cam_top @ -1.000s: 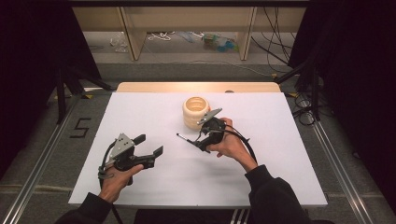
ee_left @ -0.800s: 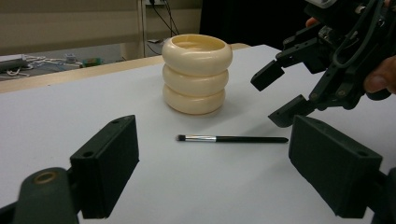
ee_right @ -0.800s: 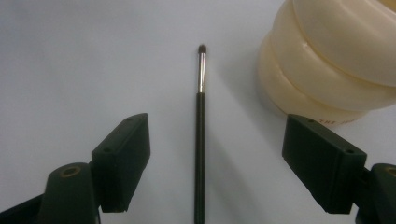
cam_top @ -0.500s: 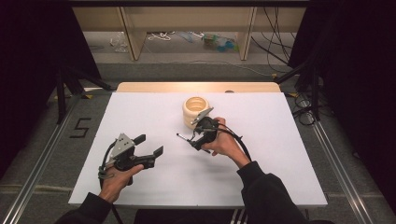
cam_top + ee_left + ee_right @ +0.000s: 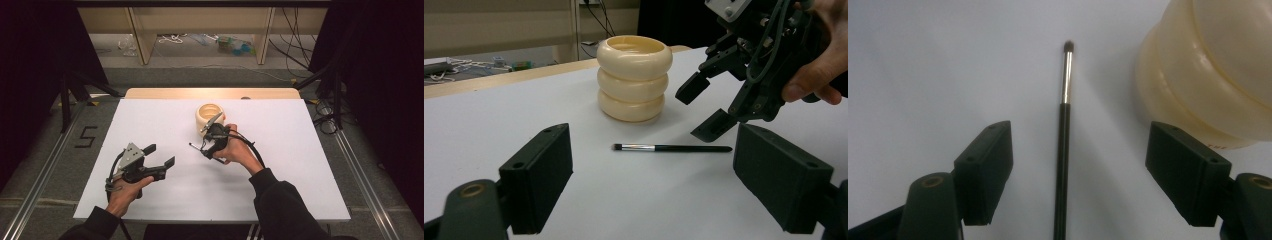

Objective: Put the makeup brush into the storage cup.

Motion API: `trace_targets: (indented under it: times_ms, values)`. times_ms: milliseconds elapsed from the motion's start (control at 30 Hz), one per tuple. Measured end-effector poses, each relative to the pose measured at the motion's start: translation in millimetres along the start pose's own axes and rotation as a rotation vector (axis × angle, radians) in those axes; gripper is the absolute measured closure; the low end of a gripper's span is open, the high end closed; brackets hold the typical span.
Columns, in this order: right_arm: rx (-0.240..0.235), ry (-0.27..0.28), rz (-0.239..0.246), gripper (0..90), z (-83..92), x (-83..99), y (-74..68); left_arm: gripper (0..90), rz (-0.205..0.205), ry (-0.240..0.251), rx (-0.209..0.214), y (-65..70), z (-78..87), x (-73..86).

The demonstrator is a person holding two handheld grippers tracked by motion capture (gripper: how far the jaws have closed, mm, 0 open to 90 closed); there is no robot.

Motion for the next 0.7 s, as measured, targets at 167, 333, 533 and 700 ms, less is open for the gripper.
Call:
trace_targets:
  times_ms: [167,333,533,700]
  values:
    - [-0.002,-0.022,-0.003,29.0,-4.8,-1.8,0.2,15.8,0.001,0.000,0.001,0.0,0.1,0.0]
    - [-0.018,-0.049,0.007,31.6,-8.6,-5.7,-1.8,15.8,0.002,-0.001,0.001,0.3,0.1,0.1]
    - [-0.031,-0.075,0.001,34.7,-12.6,-8.3,-0.2,15.8,0.000,0.000,0.000,0.0,0.3,-0.1]
    - [-0.043,-0.085,-0.005,37.4,-14.7,-9.6,0.8,15.8,0.002,0.000,0.000,-0.1,0.1,-0.1]
Point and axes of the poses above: each handheld gripper's, and its own axes: z roughly backward along the jaws, x roughly out of its underside, y roughly to its right, the point moved 3 cm from there along -z, roughly forward along the jaws, and after that the axes turned 6 degrees about -y, right-handed, at the moved point
